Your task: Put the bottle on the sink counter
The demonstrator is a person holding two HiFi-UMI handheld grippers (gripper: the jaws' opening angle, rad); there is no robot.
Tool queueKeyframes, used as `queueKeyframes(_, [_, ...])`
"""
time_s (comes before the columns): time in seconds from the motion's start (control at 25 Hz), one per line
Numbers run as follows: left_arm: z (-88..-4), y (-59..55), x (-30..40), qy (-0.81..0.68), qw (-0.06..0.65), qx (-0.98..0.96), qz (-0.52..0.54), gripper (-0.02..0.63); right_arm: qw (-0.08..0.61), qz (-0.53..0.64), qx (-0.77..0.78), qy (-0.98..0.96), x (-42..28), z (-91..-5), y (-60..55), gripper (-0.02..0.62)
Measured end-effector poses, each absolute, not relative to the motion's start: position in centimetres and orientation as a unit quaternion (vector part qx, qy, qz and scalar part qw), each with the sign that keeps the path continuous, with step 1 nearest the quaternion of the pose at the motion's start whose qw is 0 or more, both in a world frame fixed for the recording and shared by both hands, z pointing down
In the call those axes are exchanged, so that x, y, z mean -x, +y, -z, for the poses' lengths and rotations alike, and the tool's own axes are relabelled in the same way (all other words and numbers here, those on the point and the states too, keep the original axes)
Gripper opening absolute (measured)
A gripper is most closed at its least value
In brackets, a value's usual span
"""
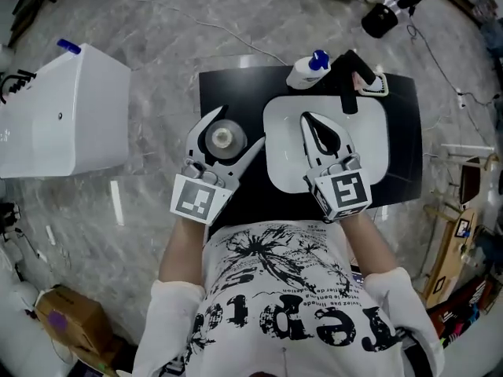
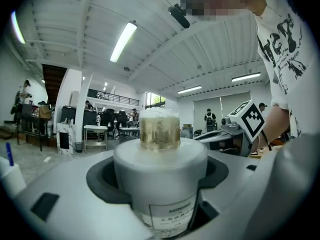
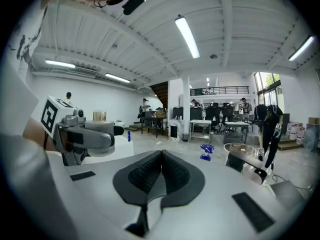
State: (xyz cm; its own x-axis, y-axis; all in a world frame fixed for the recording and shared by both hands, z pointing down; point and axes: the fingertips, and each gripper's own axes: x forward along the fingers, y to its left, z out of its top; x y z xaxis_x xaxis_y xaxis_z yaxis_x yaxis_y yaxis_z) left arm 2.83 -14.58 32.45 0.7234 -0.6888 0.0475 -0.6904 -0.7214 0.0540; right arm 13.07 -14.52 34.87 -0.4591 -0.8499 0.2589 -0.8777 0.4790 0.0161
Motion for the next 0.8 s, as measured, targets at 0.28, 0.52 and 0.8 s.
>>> queueKeyframes(0.28, [-40.2, -20.8, -3.2, -0.413, 0.074, -0.906, -0.052, 0.348, 0.135, -0.093, -0.461, -0.872, -12.3, -40.7, -20.1, 0.014])
queueKeyframes(0.52, [-46.1, -24.8, -3.5, -0.426, 0.091, -0.897, -0.078, 0.348, 0.145, -0.103, -0.449, -0.876, -12.2, -45.4, -23.7, 0.015])
queueKeyframes(0.8, [-51.1, -27.9, -4.0, -0.424, 0.106, -0.891, -0.125, 0.348, 0.154, -0.121, -0.443, -0.875, -12.5, -49.4, -25.6, 0.015])
